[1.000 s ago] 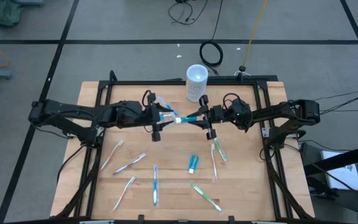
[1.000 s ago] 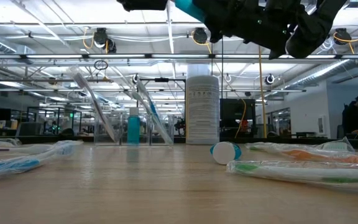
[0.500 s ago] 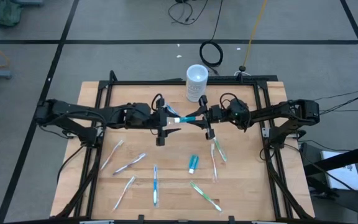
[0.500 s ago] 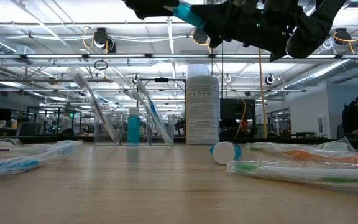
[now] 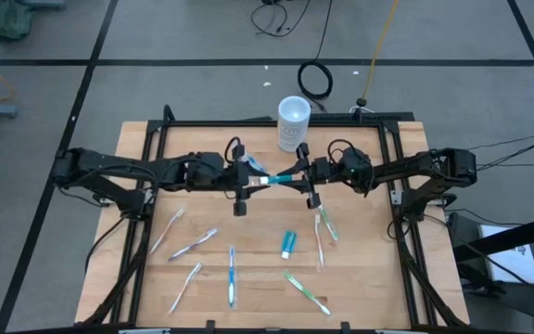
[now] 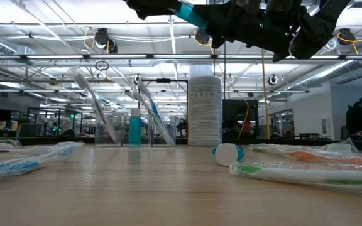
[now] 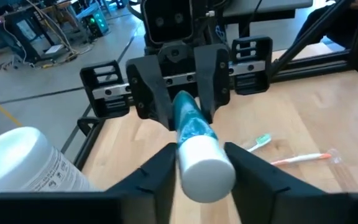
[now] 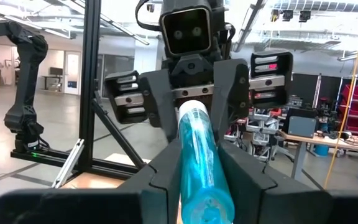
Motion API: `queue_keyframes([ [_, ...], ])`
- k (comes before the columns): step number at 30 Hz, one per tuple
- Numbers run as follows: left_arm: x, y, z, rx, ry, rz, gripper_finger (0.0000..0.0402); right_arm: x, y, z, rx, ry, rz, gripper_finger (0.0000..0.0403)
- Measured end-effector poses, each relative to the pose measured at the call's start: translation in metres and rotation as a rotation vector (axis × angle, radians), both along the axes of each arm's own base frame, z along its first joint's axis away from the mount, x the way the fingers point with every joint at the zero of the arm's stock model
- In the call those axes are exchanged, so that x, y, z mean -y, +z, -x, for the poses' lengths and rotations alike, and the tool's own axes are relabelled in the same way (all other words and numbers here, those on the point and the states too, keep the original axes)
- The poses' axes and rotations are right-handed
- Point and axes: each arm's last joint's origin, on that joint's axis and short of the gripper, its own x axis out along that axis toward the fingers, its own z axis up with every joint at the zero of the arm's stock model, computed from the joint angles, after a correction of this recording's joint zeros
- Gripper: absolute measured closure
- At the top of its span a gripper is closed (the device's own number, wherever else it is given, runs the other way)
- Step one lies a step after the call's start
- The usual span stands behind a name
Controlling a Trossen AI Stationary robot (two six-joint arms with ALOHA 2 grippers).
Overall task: Pick & Place toothbrushing station
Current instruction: Put the left blue mouthwash into the transparent organizer
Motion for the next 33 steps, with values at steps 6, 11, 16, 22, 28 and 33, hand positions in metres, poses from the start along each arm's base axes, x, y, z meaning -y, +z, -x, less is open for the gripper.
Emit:
queue_keyframes([
  [6, -0.001, 0.000, 0.000, 0.001, 0.014, 0.010, 0.0306, 0.000, 0.000, 0.000, -0.003, -0.003, -0.002, 0.0316],
  [11, -0.001, -0.001, 0.000, -0.012, 0.026, 0.000, 0.0299, 0.000, -0.002, -0.001, -0.020, -0.006, -0.006, 0.0298],
  [16, -0.003, -0.004, 0.003, -0.088, 0.087, -0.021, 0.0296, 0.003, -0.004, -0.001, -0.042, -0.020, 0.016, 0.0255],
  [22, -0.010, 0.024, 0.017, -0.265, 0.240, 0.052, 0.0296, 0.006, -0.010, -0.003, -0.093, -0.127, 0.035, 0.0216],
  [28, -0.031, 0.037, 0.038, -0.391, 0.491, 0.364, 0.0296, 0.008, -0.014, -0.003, -0.129, -0.187, 0.026, 0.0202],
  [33, -0.056, 0.017, 0.040, -0.563, 0.577, 0.444, 0.0296, 0.007, -0.013, -0.003, -0.122, -0.184, 0.036, 0.0207],
])
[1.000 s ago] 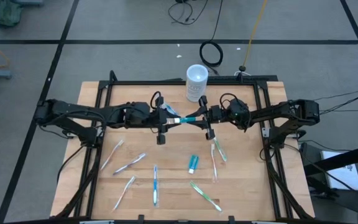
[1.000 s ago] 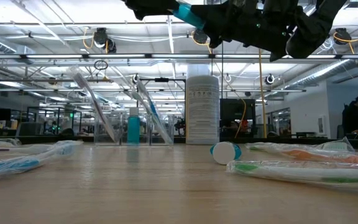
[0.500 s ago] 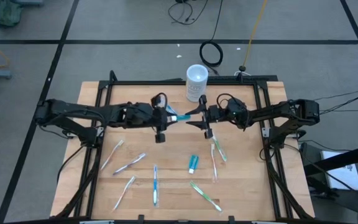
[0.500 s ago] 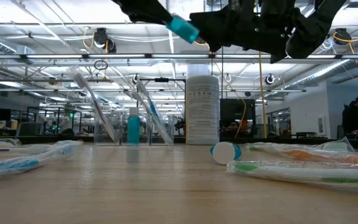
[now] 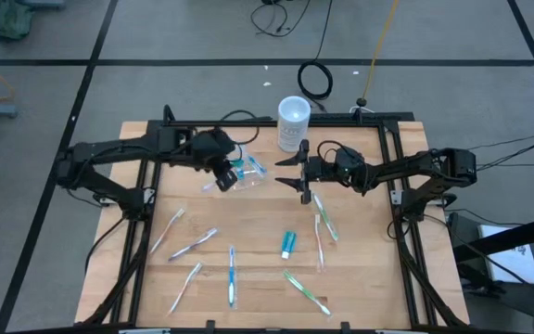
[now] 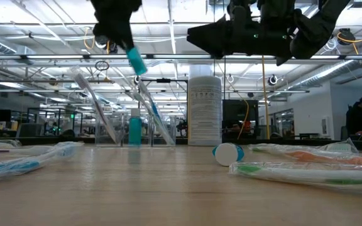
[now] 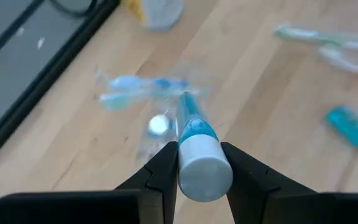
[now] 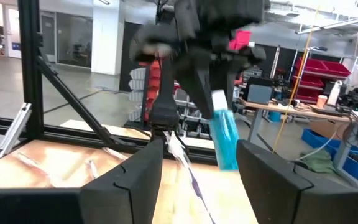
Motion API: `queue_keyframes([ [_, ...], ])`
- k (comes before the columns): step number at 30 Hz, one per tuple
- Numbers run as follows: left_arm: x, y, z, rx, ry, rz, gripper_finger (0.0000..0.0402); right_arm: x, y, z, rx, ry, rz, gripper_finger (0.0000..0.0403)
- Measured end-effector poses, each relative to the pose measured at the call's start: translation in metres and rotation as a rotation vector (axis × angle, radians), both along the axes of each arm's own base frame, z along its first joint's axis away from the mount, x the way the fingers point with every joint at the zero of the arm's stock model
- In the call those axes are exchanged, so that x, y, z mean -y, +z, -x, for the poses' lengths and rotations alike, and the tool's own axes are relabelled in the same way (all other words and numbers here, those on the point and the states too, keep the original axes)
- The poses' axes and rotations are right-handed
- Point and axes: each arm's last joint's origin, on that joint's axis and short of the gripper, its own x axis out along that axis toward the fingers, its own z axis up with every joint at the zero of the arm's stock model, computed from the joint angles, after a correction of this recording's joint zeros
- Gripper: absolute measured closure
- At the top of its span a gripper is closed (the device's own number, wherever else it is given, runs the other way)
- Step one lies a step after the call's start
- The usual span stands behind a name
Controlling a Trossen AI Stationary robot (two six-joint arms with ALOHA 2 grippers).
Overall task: Pick & Place toothbrushing station
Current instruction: Put the left blue mouthwash into the transparent organizer
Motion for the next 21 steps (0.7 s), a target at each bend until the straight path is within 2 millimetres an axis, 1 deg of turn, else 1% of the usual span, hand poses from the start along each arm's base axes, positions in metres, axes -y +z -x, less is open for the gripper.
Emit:
queue_keyframes([
  [4, -0.016, -0.018, -0.013, -0.058, 0.000, 0.061, 0.0295, 0.000, 0.000, 0.000, 0.001, -0.001, 0.003, 0.0208],
  [8, -0.023, -0.044, -0.031, -0.169, -0.097, 0.067, 0.0295, 0.000, 0.000, 0.000, 0.001, -0.001, 0.004, 0.0207],
  [12, -0.029, -0.065, -0.043, -0.237, -0.106, 0.093, 0.0295, 0.000, 0.000, 0.000, -0.001, -0.002, 0.007, 0.0207],
  [17, -0.029, -0.078, -0.051, -0.272, -0.114, 0.115, 0.0295, 0.000, 0.000, 0.000, -0.003, -0.002, 0.007, 0.0207],
  [21, -0.035, -0.088, -0.055, -0.302, -0.099, 0.126, 0.0295, 0.000, 0.000, 0.000, -0.003, -0.002, 0.007, 0.0207],
])
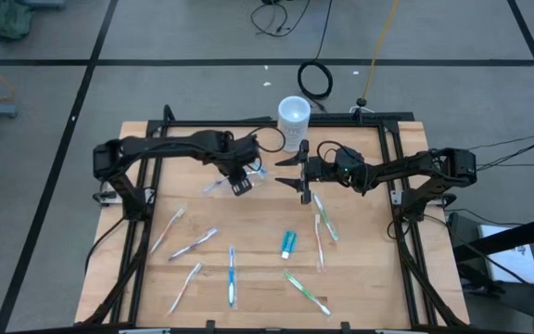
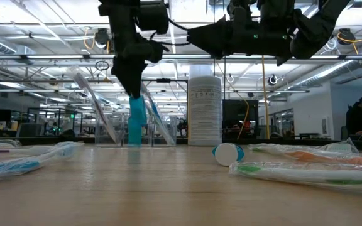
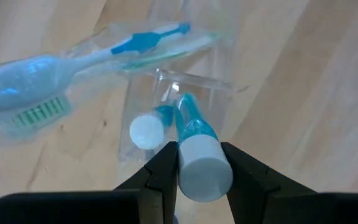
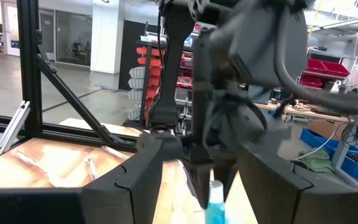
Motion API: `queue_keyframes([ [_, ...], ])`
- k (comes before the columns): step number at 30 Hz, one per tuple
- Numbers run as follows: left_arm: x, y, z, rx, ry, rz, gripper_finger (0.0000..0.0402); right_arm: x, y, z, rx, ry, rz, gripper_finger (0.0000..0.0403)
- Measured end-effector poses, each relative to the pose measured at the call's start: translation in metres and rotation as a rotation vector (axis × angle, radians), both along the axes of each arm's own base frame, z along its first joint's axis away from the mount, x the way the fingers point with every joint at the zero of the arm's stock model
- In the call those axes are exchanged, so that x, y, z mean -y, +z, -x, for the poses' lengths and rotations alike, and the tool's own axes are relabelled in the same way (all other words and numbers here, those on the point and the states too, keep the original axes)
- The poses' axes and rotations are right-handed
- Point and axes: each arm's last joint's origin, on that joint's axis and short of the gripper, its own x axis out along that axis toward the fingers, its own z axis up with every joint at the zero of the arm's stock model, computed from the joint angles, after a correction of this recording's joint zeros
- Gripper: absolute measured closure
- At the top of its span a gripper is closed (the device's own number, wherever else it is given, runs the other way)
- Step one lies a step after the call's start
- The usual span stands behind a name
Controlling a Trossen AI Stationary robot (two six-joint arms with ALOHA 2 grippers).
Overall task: Pick & Place toothbrushing station
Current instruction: Put the left blue mouthwash into the transparent organizer
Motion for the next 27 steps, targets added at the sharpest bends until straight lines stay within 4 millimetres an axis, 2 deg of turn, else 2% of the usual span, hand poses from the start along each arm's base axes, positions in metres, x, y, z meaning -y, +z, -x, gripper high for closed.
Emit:
queue_keyframes([
  [8, -0.012, -0.004, 0.002, -0.033, -0.082, -0.018, 0.0295, 0.000, 0.000, 0.000, -0.003, 0.000, -0.001, 0.0206],
  [16, -0.016, -0.005, 0.006, -0.056, -0.292, 0.013, 0.0295, 0.000, 0.000, 0.000, -0.003, 0.000, -0.001, 0.0207],
  [22, -0.022, -0.010, 0.006, -0.075, -0.284, 0.013, 0.0295, 0.000, 0.000, 0.000, -0.003, 0.000, -0.001, 0.0207],
  [27, -0.025, -0.024, 0.002, -0.118, -0.289, 0.042, 0.0295, 0.000, -0.001, 0.000, -0.006, 0.001, -0.002, 0.0207],
])
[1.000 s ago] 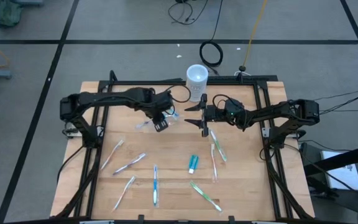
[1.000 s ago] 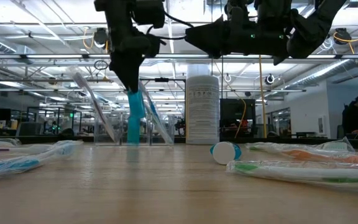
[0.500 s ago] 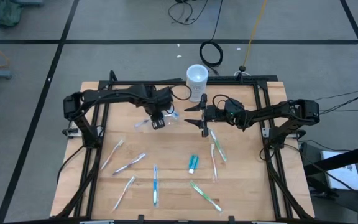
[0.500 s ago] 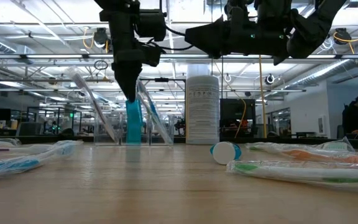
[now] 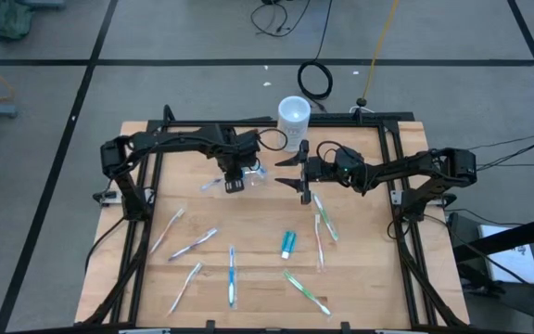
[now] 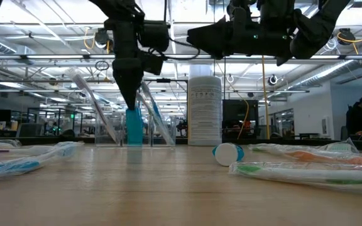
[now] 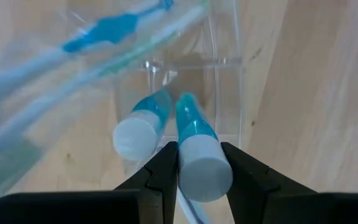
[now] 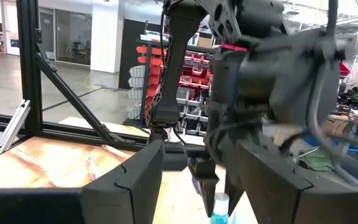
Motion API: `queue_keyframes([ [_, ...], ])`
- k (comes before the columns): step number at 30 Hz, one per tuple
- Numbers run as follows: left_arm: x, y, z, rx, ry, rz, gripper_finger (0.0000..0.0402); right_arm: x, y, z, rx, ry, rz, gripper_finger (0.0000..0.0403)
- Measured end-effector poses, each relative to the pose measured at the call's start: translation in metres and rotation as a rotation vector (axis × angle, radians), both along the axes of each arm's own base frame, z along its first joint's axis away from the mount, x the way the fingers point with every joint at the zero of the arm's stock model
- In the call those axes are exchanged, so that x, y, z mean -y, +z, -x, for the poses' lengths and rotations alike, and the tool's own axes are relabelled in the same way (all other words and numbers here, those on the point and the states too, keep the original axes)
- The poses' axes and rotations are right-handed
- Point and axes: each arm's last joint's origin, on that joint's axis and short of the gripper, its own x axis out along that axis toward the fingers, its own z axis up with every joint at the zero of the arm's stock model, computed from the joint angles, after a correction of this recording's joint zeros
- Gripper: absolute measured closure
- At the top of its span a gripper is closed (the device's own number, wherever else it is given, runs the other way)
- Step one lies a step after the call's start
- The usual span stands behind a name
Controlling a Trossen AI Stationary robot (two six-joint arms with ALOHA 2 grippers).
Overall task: Pick & Place toothbrushing station
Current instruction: Put the left blue mouthwash into the transparent organizer, then put the purple toothbrush into the transparent organizer
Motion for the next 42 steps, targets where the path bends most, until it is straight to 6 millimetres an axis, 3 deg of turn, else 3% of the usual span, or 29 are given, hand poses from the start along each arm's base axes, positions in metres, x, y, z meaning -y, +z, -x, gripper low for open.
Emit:
queue_keyframes([
  [8, -0.003, -0.016, -0.005, -0.057, -0.040, -0.003, 0.0278, 0.000, 0.000, 0.000, -0.001, -0.001, 0.000, 0.0206],
  [19, 0.002, -0.013, -0.003, -0.136, -0.043, -0.135, 0.0217, 0.000, 0.000, 0.000, -0.004, -0.003, 0.020, 0.0208],
  [26, 0.016, 0.013, 0.001, -0.161, -0.050, -0.126, 0.0216, 0.000, 0.000, 0.000, -0.004, -0.004, 0.025, 0.0207],
  [35, 0.037, 0.070, -0.003, -0.064, -0.077, -0.155, 0.0215, 0.000, -0.002, 0.000, -0.018, -0.004, 0.022, 0.0206],
  [42, 0.052, 0.108, 0.023, 0.033, -0.125, -0.180, 0.0215, 0.000, -0.008, -0.001, -0.082, -0.004, 0.007, 0.0207],
])
